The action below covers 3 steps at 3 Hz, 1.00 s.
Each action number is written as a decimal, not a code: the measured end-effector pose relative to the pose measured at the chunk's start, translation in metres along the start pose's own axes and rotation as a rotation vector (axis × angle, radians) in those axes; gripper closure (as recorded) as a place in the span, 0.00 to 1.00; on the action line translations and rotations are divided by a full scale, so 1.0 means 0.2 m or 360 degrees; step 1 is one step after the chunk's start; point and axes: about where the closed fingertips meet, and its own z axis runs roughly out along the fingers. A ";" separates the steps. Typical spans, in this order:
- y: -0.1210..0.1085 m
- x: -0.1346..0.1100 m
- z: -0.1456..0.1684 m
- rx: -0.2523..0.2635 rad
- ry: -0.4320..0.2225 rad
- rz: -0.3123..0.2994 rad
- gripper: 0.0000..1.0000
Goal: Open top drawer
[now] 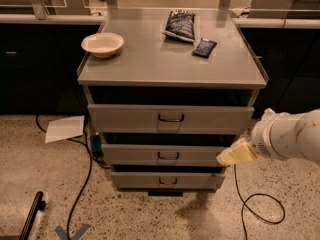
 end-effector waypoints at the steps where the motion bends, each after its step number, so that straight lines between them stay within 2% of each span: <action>1: 0.00 0.00 0.00 0.0000 0.0000 0.0000 0.19; 3: 0.00 0.00 0.00 0.0000 0.0000 0.0000 0.65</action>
Offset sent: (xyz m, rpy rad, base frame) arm 0.0000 0.0000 0.0000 0.0000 0.0000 0.0000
